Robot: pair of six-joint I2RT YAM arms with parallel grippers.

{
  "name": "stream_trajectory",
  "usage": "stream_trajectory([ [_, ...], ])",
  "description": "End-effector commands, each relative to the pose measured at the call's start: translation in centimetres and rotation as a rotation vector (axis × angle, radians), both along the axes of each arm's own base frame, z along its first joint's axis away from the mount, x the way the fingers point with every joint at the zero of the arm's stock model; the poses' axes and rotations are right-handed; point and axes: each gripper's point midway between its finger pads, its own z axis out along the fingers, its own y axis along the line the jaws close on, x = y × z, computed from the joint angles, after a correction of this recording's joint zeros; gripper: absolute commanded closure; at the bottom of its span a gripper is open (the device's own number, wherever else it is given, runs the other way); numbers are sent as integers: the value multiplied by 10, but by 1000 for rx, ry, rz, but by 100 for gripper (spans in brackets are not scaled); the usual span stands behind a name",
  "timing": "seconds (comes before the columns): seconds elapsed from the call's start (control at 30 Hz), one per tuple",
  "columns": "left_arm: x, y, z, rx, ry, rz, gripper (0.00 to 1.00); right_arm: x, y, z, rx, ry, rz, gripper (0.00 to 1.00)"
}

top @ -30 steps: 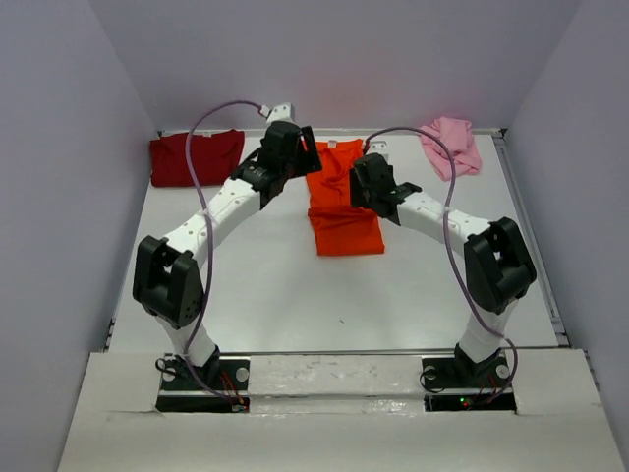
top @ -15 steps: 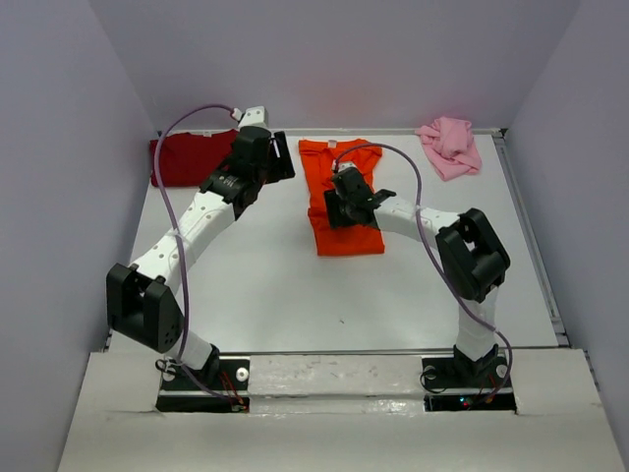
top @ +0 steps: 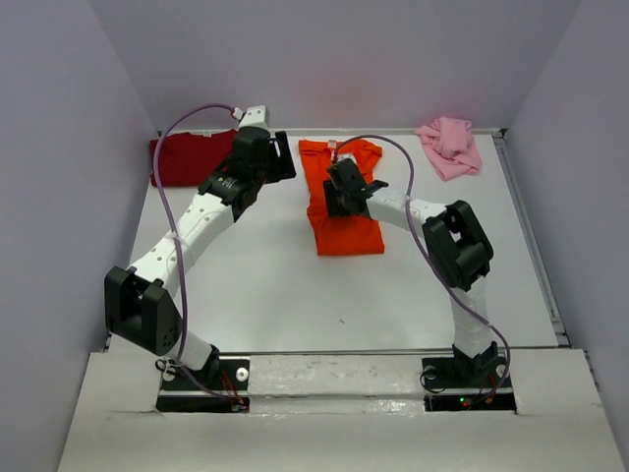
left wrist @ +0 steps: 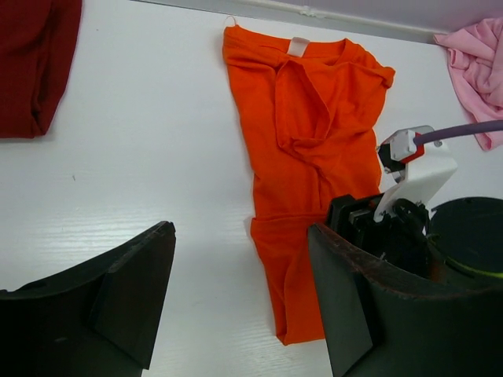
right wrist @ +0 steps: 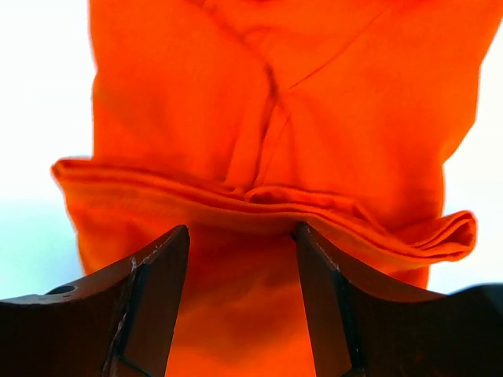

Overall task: Fold and stack the t-shirts
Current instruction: Fold the folded rectangular tshirt in 1/3 of the way, then grab one side of the 2/3 rectangular tshirt with both arms

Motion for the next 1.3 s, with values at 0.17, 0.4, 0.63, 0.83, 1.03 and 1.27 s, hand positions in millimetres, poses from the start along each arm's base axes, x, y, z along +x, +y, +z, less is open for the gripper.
stream_trajectory([
  [0.17, -5, 2, 35, -29, -93, -16, 22, 55, -37, -2, -23, -25, -92, 38],
  [0.4, -5, -1, 34, -33, -88, -25, 22, 67, -39, -5, -29, -15, -77, 38],
  [0.63, -6, -3, 33, -41, -87, -35, 22, 71, -54, 6, -78, -48, -98, 37],
  [0.83, -6, -13, 16, -85, -32, -40, 22, 51, -53, 96, 54, -159, -92, 37],
  [1.03, -19, -38, -23, -228, 103, -75, 22, -2, -91, 117, 53, -186, -158, 35],
  [1.27, -54, -65, -105, -439, 255, -140, 24, -51, -108, 64, 104, -88, -221, 34],
])
